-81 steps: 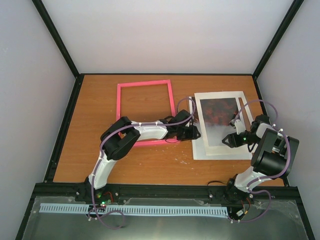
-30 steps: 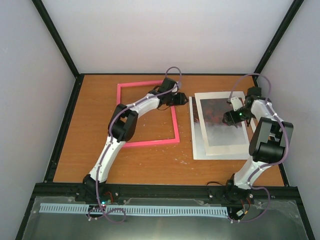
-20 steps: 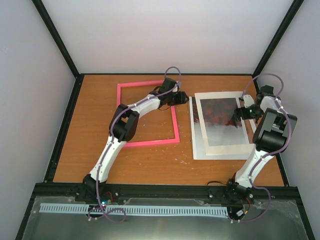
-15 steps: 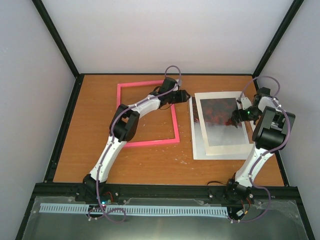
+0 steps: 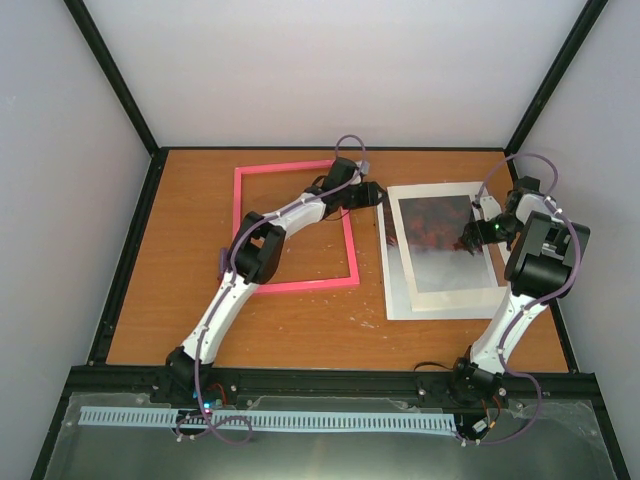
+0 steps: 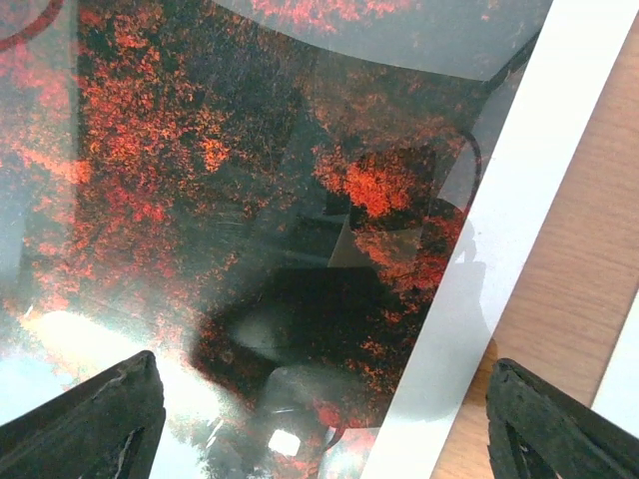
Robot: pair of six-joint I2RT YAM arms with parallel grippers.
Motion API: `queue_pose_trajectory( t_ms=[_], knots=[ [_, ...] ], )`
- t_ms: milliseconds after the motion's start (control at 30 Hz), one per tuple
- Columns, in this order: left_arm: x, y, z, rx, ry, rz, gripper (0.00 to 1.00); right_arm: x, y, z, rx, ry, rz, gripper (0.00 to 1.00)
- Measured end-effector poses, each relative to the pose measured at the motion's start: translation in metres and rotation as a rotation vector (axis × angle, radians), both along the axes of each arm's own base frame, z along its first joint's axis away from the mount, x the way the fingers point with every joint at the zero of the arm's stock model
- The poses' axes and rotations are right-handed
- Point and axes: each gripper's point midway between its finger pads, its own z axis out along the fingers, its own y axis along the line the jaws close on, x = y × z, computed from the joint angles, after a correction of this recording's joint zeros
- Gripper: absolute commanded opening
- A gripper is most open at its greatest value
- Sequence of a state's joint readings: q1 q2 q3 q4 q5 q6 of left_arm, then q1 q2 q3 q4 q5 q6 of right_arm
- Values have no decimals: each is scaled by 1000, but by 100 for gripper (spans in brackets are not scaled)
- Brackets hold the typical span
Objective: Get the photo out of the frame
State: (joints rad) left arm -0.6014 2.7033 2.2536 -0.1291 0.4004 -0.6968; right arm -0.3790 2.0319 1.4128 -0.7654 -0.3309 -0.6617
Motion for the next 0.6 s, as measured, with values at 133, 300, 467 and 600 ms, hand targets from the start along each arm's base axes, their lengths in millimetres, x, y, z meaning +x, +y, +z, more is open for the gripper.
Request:
queue_pose_trajectory(
  t_ms=[133, 300, 467, 600],
  knots=[
    [-2, -1, -1, -3, 15, -1, 55, 1, 1, 0, 2, -5, 7, 84],
    [-5, 6, -1, 34, -2, 39, 58, 3, 3, 0, 11, -16, 13, 84],
    [-16, 13, 17, 105, -36, 119, 58, 3, 7, -1, 19, -25, 30, 83],
    [-22, 8, 40, 88, -65, 116, 58, 5, 9, -2, 23, -40, 48, 82]
  ],
)
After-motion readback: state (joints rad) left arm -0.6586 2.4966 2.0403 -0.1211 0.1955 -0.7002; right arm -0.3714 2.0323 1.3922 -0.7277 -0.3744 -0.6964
